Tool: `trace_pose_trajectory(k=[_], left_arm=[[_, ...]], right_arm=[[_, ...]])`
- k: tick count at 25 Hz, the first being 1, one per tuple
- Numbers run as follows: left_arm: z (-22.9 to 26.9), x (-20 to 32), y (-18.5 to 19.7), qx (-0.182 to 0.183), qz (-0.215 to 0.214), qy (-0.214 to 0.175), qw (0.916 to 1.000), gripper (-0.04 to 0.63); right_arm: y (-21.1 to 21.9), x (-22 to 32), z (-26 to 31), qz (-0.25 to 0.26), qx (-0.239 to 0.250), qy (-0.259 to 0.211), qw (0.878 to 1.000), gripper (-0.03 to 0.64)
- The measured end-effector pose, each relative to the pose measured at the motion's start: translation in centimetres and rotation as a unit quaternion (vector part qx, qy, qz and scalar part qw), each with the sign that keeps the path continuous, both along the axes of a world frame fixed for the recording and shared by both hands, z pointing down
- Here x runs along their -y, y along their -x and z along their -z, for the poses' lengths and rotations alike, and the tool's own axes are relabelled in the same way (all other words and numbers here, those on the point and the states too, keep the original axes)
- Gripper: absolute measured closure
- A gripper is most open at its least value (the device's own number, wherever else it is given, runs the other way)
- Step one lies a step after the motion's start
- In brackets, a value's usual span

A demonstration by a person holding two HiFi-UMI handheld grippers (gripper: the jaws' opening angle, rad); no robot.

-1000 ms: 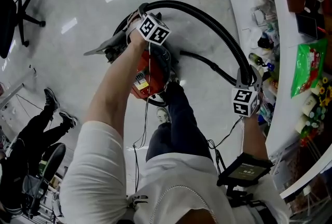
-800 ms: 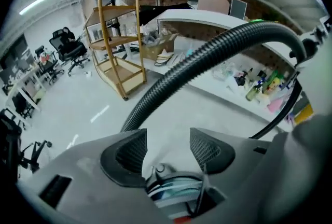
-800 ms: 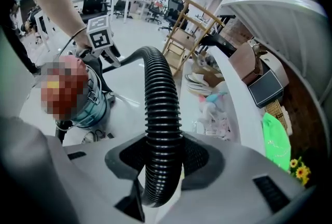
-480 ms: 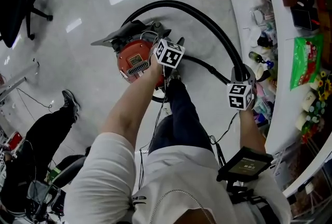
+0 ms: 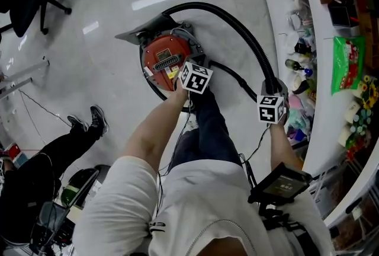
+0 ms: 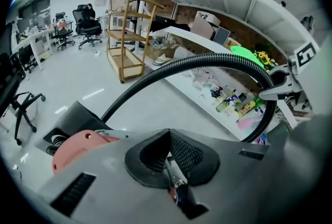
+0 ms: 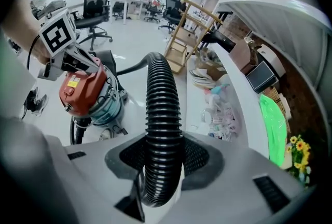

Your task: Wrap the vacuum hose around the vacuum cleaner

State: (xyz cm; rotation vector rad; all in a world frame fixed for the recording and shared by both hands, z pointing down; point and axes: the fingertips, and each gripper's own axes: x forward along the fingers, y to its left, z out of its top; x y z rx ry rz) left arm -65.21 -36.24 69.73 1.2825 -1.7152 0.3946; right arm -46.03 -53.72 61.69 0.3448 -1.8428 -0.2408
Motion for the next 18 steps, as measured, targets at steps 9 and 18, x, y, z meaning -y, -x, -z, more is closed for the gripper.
trace_pose_trajectory(k=[9, 18], left_arm=[[2.4, -2.5, -8.4, -0.022, -0.028, -0.029, 0.9989, 0.592], [4.1, -8.1, -17.9, -0.035, -0.042, -0.049, 0.9973, 0.592]], right_arm=[[-3.3, -4.2, 0.4, -0.01, 0.009, 0.007, 1.0, 0.453], [-10.2, -9.5, 1.1, -0.029, 0.006, 0.016, 0.999, 0.453]])
